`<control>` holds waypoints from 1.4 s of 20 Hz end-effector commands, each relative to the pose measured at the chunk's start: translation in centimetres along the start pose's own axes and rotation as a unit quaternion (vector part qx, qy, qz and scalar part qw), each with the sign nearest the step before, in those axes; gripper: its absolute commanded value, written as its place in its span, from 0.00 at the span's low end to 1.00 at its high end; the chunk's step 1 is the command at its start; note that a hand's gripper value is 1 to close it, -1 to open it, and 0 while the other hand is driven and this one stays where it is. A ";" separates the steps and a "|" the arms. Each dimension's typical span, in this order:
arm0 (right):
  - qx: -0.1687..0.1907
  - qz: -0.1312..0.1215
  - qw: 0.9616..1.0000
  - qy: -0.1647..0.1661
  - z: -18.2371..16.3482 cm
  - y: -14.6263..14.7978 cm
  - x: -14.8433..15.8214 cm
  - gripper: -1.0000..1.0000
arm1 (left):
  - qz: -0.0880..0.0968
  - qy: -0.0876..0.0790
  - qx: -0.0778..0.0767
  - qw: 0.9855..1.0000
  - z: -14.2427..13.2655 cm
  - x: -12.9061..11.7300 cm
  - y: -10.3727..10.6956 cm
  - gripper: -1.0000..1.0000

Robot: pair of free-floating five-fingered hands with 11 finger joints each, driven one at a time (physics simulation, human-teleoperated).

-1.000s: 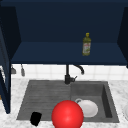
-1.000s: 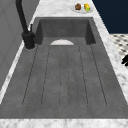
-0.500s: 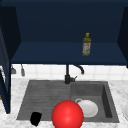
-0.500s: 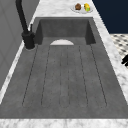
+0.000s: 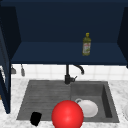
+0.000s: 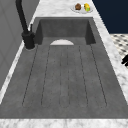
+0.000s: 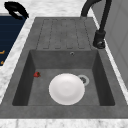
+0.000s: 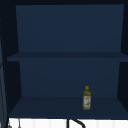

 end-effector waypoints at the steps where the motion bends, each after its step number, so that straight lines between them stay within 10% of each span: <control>1: 0.031 0.006 0.999 0.002 -2.4 -1.3 0.5 0.00 | 0.000 0.000 0.000 1.000 0.0 0.0 0.0 0.50; 19: 0.050 -0.016 0.999 0.013 -6.5 3.3 -2.2 0.00 | 0.000 0.000 0.000 1.000 0.0 0.0 0.0 0.50; 28: 0.172 0.040 0.984 0.023 -9.4 0.7 -2.0 0.00 | 0.000 0.000 0.000 1.000 0.0 0.0 0.0 0.50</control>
